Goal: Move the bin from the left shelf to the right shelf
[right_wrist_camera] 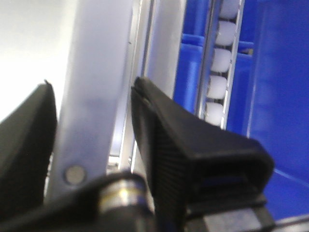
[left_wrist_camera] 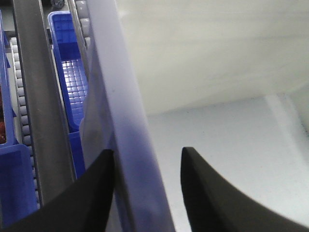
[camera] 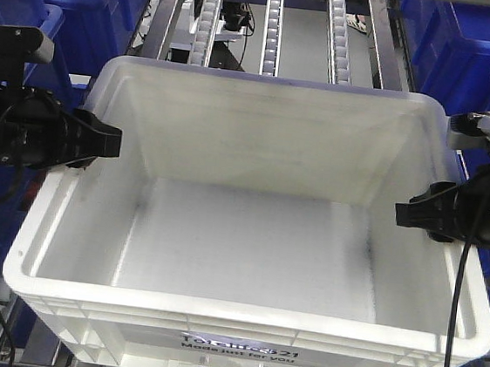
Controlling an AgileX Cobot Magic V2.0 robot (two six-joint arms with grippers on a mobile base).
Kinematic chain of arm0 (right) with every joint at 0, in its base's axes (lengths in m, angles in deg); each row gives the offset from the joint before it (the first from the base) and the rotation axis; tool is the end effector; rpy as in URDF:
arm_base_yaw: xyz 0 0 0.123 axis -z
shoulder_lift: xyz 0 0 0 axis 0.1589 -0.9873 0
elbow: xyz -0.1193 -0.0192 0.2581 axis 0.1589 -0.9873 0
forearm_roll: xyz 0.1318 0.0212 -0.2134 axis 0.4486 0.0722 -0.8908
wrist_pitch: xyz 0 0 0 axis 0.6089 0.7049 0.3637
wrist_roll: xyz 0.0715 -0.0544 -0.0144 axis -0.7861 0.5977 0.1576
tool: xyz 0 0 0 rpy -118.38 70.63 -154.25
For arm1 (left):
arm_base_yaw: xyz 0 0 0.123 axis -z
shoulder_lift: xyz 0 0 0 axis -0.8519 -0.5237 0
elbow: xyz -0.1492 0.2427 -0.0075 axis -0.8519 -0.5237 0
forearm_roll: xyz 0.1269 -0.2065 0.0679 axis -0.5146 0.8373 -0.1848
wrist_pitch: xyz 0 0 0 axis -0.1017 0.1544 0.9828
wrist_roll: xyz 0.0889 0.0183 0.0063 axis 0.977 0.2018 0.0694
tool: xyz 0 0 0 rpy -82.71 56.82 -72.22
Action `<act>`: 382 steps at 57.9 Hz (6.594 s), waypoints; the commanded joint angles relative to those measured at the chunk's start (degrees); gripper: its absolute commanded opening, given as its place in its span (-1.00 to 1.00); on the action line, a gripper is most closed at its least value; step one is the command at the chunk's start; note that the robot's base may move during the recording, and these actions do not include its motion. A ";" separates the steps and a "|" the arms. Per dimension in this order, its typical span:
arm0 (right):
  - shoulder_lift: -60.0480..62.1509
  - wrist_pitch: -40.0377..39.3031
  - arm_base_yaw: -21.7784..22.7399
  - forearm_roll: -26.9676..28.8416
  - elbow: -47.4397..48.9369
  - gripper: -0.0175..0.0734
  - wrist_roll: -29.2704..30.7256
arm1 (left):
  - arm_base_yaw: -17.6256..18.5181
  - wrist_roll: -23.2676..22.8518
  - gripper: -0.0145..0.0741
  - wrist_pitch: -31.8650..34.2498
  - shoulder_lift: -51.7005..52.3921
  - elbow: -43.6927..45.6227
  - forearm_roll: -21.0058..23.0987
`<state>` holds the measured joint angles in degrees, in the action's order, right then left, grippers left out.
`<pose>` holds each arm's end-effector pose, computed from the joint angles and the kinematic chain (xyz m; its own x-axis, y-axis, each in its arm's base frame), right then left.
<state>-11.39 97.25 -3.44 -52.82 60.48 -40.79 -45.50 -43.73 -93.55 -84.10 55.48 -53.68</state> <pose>0.2363 0.0530 0.2935 -0.7321 -0.1224 -0.6701 -0.1910 0.9811 0.0295 0.2666 -0.0834 0.2951 -0.6577 -0.0291 -0.7527 0.2865 0.9145 -0.2857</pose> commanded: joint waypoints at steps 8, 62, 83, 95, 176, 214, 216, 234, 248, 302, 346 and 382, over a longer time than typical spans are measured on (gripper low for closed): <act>1.07 -5.66 0.04 0.06 1.78 -0.64 -0.16 | 0.26 0.72 -0.69 -0.09 1.05 1.48 1.46; 7.67 -7.34 0.04 2.79 1.85 -0.63 -0.05 | 0.26 3.50 -0.68 -1.16 9.70 1.54 10.06; 10.91 -4.75 0.04 7.53 1.85 -0.63 2.32 | 0.26 3.69 -0.68 -4.08 11.44 1.54 10.96; 12.55 -4.17 0.04 11.02 1.85 -0.63 4.49 | 0.26 3.55 -0.68 -4.49 13.17 1.54 11.36; 14.82 -6.14 0.04 12.89 1.79 -0.62 7.05 | 0.26 3.60 -0.68 -6.62 15.84 1.48 12.36; 14.82 -6.09 0.04 12.89 1.79 -0.62 7.05 | 0.26 3.60 -0.68 -6.62 15.84 1.48 12.36; 14.82 -6.09 0.04 12.89 1.79 -0.62 7.05 | 0.26 3.60 -0.68 -6.62 15.84 1.48 12.36; 14.82 -6.09 0.04 12.89 1.79 -0.62 7.05 | 0.26 3.60 -0.68 -6.62 15.84 1.48 12.36; 14.82 -6.09 0.04 12.89 1.79 -0.62 7.05 | 0.26 3.60 -0.68 -6.62 15.84 1.48 12.36; 14.82 -5.96 0.04 12.89 1.79 -0.62 7.05 | 0.26 3.60 -0.68 -6.62 15.84 1.48 12.36; 14.82 -5.96 0.04 12.89 1.79 -0.62 7.05 | 0.26 3.60 -0.68 -6.62 15.84 1.48 12.36; 14.82 -5.90 0.04 12.89 1.79 -0.62 7.05 | 0.26 3.60 -0.68 -6.62 15.84 1.48 12.36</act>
<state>2.39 100.24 -3.17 -44.10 59.77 -33.15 -46.31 -41.51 -99.08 -70.38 54.50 -47.51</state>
